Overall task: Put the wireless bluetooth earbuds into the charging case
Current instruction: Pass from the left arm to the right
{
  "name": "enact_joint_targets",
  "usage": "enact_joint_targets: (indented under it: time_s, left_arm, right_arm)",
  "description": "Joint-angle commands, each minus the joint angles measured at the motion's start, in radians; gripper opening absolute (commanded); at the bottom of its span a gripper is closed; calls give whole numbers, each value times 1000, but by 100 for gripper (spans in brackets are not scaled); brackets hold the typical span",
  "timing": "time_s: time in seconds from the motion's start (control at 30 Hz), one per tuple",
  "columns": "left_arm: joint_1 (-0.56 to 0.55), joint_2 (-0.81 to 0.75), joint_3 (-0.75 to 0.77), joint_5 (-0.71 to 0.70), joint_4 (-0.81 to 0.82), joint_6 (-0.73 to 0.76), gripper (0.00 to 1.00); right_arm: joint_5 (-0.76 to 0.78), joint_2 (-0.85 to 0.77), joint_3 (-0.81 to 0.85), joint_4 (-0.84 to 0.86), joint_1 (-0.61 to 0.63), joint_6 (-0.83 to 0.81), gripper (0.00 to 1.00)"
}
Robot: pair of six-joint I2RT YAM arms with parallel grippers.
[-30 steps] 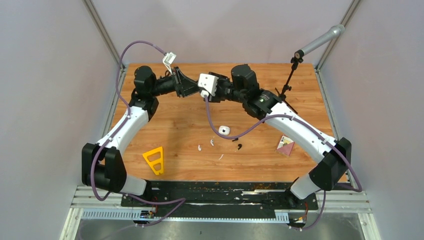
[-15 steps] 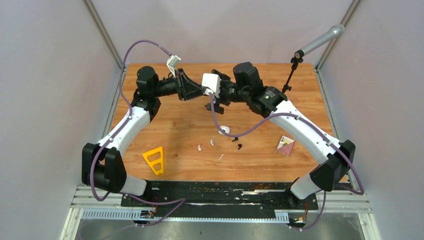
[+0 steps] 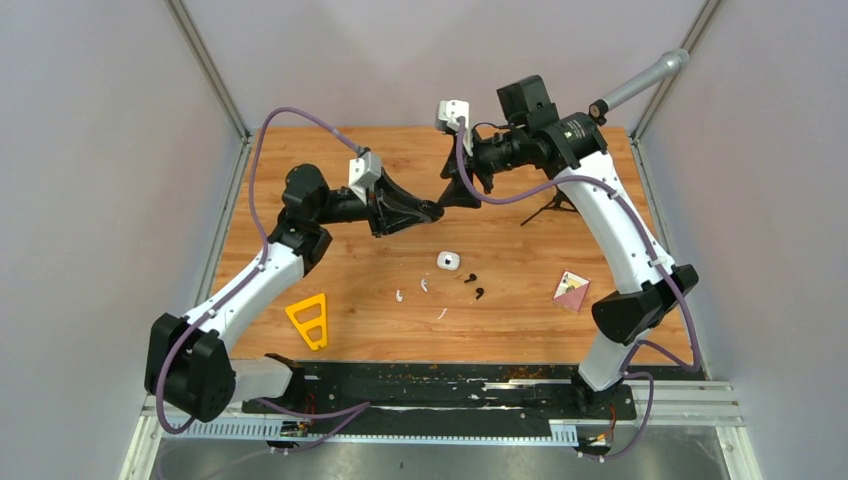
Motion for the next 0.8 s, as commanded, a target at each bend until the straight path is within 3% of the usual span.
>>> enact_joint_targets:
  time_s: [0.0,0.3,0.77]
  left_arm:
    - [-36,8,12,-55,131,50,0]
    - [-39,8,-14,-117,190,-21,0]
    - [-40,54,8,-97,217,-81,0]
  right_arm:
    - [-98,25,42,-158,10,-31,59]
    - [-70,-19,13,-206,9,-73,56]
    - [-101,25,41,-151,11,-60,38]
